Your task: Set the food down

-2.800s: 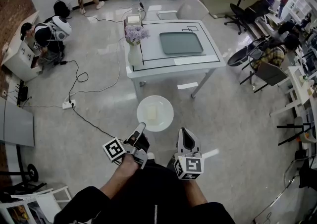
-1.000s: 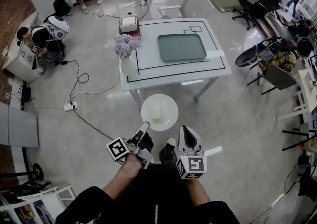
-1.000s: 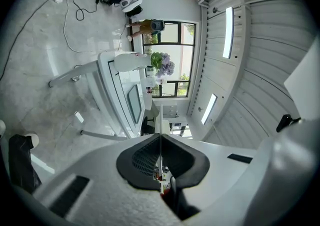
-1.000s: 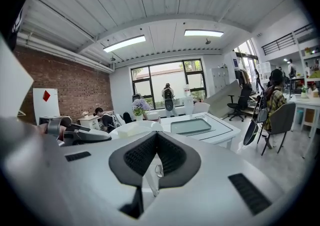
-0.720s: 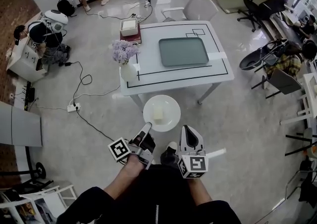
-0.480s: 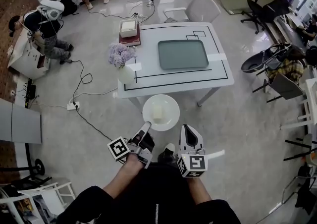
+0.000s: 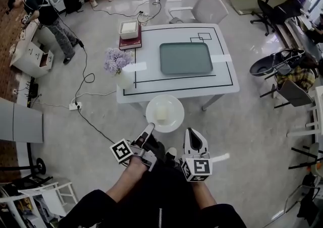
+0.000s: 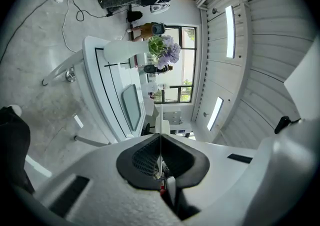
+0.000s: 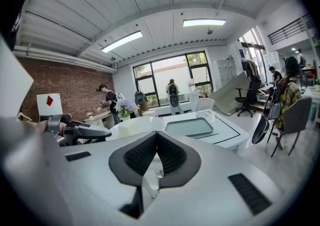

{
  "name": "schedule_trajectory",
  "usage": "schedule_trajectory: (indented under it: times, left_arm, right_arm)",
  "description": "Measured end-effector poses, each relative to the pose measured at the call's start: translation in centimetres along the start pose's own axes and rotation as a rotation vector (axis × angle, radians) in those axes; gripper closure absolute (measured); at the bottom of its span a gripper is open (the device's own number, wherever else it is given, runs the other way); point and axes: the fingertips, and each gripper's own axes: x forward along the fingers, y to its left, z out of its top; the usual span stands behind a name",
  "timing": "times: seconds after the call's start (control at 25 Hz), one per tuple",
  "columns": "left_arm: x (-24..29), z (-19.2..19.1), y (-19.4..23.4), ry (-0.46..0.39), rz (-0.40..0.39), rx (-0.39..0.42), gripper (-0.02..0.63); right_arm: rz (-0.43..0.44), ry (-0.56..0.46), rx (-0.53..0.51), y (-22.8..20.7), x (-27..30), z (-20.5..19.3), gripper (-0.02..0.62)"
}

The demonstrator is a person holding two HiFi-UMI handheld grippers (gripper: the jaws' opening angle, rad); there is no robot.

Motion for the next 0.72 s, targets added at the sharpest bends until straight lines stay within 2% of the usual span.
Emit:
schedule_trajectory:
  times: [0.32, 0.72]
  left_arm:
    - [5.6, 2.9, 1.2, 0.019, 0.008, -0.010, 0.597]
    - [14.4, 9.0, 1.1, 0.055, -0.006, -0.016, 0.597]
  right_arm:
    - [-0.016, 0.012, -0.004, -2.4, 5.4, 1.3, 0.586]
    - [-0.028, 0.018, -0.032, -4.3, 14.7, 5.4, 0.586]
